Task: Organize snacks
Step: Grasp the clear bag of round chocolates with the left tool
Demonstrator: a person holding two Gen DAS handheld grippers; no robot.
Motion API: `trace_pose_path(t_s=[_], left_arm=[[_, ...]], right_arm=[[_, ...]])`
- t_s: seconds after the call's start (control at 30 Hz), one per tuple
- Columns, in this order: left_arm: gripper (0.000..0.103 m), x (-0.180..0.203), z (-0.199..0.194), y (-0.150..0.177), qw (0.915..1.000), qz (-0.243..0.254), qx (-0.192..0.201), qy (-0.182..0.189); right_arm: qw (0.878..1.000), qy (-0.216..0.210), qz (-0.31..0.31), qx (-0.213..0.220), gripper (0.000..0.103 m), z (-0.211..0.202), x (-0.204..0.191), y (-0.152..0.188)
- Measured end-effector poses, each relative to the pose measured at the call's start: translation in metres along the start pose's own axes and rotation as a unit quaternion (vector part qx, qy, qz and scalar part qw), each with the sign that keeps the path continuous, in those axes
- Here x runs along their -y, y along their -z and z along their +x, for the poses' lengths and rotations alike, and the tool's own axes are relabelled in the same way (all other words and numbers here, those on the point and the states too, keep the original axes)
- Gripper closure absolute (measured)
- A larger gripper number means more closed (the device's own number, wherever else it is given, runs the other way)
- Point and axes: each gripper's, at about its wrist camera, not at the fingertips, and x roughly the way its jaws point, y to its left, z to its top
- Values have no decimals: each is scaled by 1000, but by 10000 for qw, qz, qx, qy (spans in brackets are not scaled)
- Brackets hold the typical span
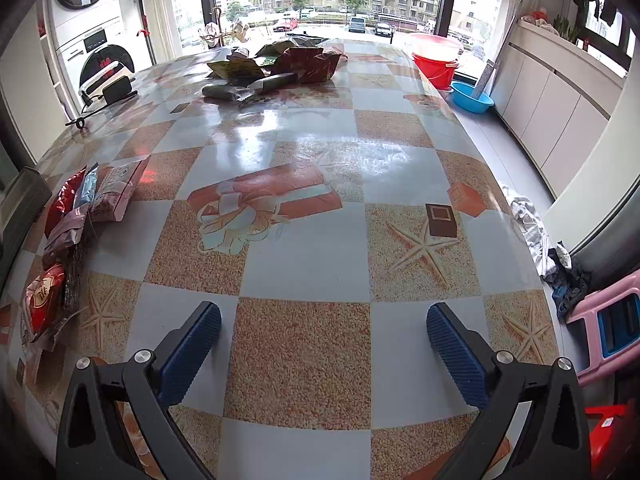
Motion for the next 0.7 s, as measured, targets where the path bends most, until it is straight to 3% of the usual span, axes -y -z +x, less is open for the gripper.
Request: trace_pose_path(t_s=[0.1,0.2,0.33,0.47,0.6,0.7], left_arm=[[72,-11,5,23,9997,-171,-145,-46],[72,-14,12,36,9992,-272,-290,-57],[72,-10,12,41,9996,-158,-199,-120],[71,-16,11,44,9995,-230,-203,-32],[70,-20,11,45,9994,-241,-238,0],[70,-19,11,45,9995,-184,-244,-16]], right_arm=[[9996,-129,30,-256,0,-3,-5,-2],[9959,-873,44,-245,0,-19,-24,-9],[9891,-1280,-720,-71,0,-40,-76,-23],[9779,-1341,-1602,-98,0,-43,-130,-29],[9667,-1347,-2137,-407,1,-27,-166,-26],[9634,-1417,-2215,-530,19,-21,-177,-19]])
